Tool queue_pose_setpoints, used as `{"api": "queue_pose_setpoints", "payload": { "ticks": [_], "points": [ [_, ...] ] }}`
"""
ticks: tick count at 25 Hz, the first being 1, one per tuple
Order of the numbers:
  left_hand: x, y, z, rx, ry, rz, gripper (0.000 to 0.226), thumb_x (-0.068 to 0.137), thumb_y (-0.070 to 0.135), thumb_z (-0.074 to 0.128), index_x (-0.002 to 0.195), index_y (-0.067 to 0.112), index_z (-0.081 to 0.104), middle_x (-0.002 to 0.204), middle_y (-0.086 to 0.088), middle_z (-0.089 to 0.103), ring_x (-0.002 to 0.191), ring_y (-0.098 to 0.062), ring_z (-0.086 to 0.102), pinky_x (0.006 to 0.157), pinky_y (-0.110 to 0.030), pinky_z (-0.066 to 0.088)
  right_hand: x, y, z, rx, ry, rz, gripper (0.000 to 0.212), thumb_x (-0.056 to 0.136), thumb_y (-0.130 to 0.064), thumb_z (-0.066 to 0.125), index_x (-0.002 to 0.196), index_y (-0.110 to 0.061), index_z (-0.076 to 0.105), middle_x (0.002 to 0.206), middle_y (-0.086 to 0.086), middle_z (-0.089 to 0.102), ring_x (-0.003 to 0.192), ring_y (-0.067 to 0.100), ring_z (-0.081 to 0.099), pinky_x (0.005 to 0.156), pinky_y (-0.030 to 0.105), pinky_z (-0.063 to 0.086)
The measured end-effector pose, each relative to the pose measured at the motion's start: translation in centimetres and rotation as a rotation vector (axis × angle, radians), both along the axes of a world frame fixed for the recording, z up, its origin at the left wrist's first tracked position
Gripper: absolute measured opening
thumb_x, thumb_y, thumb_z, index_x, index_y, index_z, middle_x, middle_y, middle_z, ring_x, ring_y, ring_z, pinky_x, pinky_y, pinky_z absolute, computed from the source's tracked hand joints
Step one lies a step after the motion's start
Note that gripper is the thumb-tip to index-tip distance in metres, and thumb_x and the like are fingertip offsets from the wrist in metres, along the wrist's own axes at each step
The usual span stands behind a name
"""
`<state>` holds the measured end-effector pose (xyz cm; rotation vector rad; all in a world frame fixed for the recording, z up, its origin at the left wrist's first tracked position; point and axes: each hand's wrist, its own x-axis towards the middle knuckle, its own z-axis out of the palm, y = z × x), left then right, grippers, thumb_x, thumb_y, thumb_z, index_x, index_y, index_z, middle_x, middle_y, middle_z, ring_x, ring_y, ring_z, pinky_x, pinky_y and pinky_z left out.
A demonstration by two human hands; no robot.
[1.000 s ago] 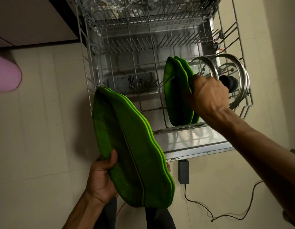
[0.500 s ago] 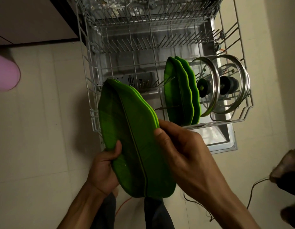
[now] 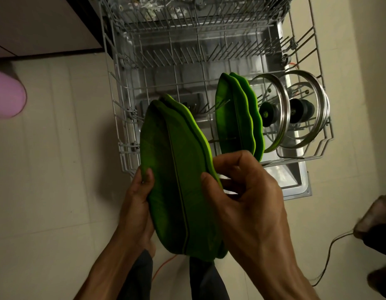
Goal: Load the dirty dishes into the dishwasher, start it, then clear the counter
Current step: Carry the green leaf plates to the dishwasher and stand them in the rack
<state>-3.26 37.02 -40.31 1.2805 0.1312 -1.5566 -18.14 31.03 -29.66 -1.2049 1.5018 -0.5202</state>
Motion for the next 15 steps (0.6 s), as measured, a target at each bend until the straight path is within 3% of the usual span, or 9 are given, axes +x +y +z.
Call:
{"api": "queue_pose_setpoints", "payload": {
  "ticks": [2, 5, 7, 10, 11, 12, 13, 15],
  "points": [
    [0.1, 0.2, -0.2, 0.008, 0.008, 0.007, 0.089, 0.053, 0.052, 0.089, 0.129, 0.017, 0.058, 0.127, -0.014, 0.064, 0.113, -0.034, 0.063, 0.083, -0.042, 0.058, 0.1, -0.1, 0.2, -0.019, 0.046, 0.006, 0.016, 0.081, -0.026, 0.073, 0.092, -0.029, 0.062, 0.088, -0.014, 0.071, 0.082, 0.001, 0.068, 0.063, 0.027, 0.061],
    [0.2, 0.2, -0.2, 0.042, 0.071, 0.043, 0.072, 0.056, 0.049, 0.089, 0.116, 0.017, 0.068, 0.119, -0.015, 0.068, 0.106, -0.031, 0.067, 0.075, -0.04, 0.06, 0.4, 0.0, 0.9, -0.059, 0.096, 0.044, 0.018, 0.079, -0.039, 0.068, 0.094, -0.031, 0.061, 0.087, -0.015, 0.07, 0.078, 0.001, 0.068, 0.059, 0.028, 0.06],
    [0.2, 0.1, -0.1, 0.07, 0.165, 0.108, 0.034, 0.074, 0.04, 0.07, 0.097, 0.015, 0.078, 0.105, -0.013, 0.073, 0.091, -0.028, 0.073, 0.062, -0.037, 0.06, 0.4, 0.0, 1.7, -0.077, 0.146, 0.077, 0.023, 0.077, -0.048, 0.061, 0.096, -0.035, 0.057, 0.094, -0.023, 0.066, 0.074, 0.002, 0.068, 0.059, 0.032, 0.06],
    [0.6, 0.2, -0.1, 0.08, 0.23, 0.157, 0.04, 0.085, 0.033, 0.046, 0.085, 0.014, 0.081, 0.096, -0.012, 0.075, 0.084, -0.027, 0.074, 0.059, -0.038, 0.059, -0.3, -0.4, 3.1, -0.136, 0.203, 0.103, 0.024, 0.077, -0.052, 0.058, 0.095, -0.038, 0.054, 0.096, -0.028, 0.063, 0.069, 0.005, 0.068, 0.059, 0.035, 0.059],
    [0.8, 0.2, -0.4, 0.063, 0.271, 0.166, 0.044, 0.09, 0.031, 0.041, 0.095, 0.009, 0.079, 0.103, -0.015, 0.073, 0.093, -0.029, 0.072, 0.069, -0.041, 0.059, -0.9, -0.8, 3.6, -0.165, 0.223, 0.092, 0.022, 0.076, -0.051, 0.059, 0.092, -0.037, 0.055, 0.094, -0.026, 0.064, 0.068, 0.005, 0.068, 0.058, 0.034, 0.059],
    [0.9, 0.4, -0.7, 0.047, 0.347, 0.153, 0.05, 0.098, 0.028, 0.031, 0.115, 0.002, 0.07, 0.12, -0.021, 0.066, 0.112, -0.033, 0.064, 0.088, -0.046, 0.053, -1.4, -1.3, 4.0, -0.191, 0.245, 0.07, 0.019, 0.076, -0.047, 0.062, 0.089, -0.036, 0.056, 0.09, -0.024, 0.066, 0.068, 0.005, 0.068, 0.057, 0.032, 0.059],
    [0.8, 0.7, -1.0, -0.002, 0.35, 0.133, 0.058, 0.104, 0.029, 0.015, 0.135, -0.003, 0.052, 0.138, -0.026, 0.051, 0.131, -0.036, 0.048, 0.108, -0.049, 0.036, -2.1, -2.1, 4.2, -0.218, 0.278, 0.042, 0.016, 0.075, -0.044, 0.063, 0.086, -0.035, 0.057, 0.086, -0.02, 0.067, 0.068, 0.004, 0.068, 0.056, 0.029, 0.058],
    [1.3, 1.5, -1.3, -0.191, 0.45, 0.085, 0.067, 0.104, 0.035, -0.007, 0.15, -0.004, 0.021, 0.154, -0.028, 0.025, 0.146, -0.038, 0.02, 0.117, -0.048, 0.008, -3.4, -4.0, 4.0, -0.261, 0.362, 0.003, 0.013, 0.076, -0.04, 0.063, 0.082, -0.033, 0.055, 0.077, -0.015, 0.065, 0.071, 0.001, 0.067, 0.053, 0.021, 0.056]
  ]
}}
